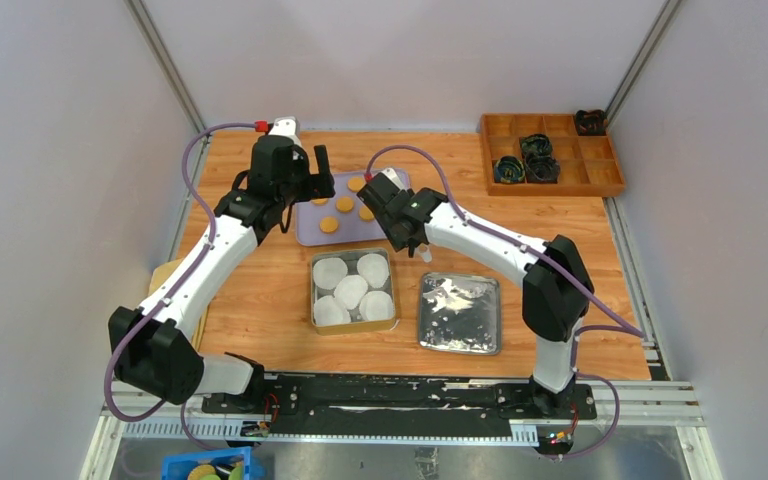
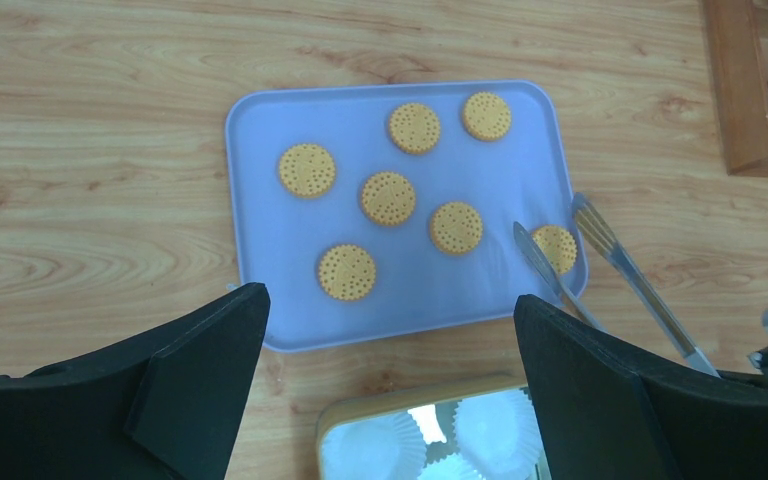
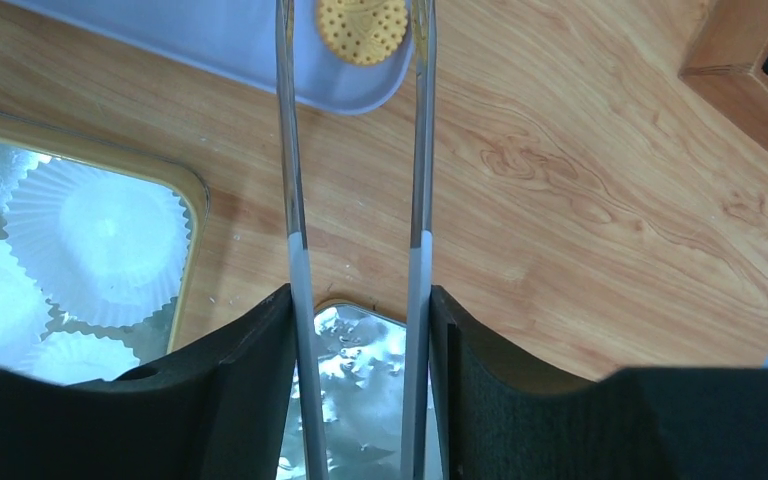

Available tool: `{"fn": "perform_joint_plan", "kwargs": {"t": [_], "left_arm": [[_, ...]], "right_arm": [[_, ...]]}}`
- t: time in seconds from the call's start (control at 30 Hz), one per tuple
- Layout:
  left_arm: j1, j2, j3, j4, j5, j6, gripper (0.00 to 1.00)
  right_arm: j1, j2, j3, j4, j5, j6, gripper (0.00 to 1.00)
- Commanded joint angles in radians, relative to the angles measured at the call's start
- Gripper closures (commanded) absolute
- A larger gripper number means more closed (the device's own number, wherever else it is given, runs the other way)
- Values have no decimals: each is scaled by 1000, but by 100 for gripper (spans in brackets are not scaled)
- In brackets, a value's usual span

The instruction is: Pack the cookies

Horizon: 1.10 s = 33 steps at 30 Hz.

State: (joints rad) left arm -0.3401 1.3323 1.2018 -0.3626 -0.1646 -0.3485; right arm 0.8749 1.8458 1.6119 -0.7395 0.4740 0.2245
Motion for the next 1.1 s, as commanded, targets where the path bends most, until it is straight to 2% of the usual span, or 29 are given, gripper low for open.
{"fn": "perform_joint_plan", "kwargs": {"t": [0.0,0.33,0.7,1.07], "left_arm": [[-5,-23,-13,9,0,8,0],[-5,-22,-4,-2,-12,11,0],[-5,-25,-3,4,-1,5,0],[-5,-28,-10,5,-8,11,0]], "right_arm": [[9,26,26,14,-67,-28,49],[9,23,20,64,-237,-27,48],[-3,111,73,53,-202,-34,46],[-14,160,138,1,-150,-47,51]]}}
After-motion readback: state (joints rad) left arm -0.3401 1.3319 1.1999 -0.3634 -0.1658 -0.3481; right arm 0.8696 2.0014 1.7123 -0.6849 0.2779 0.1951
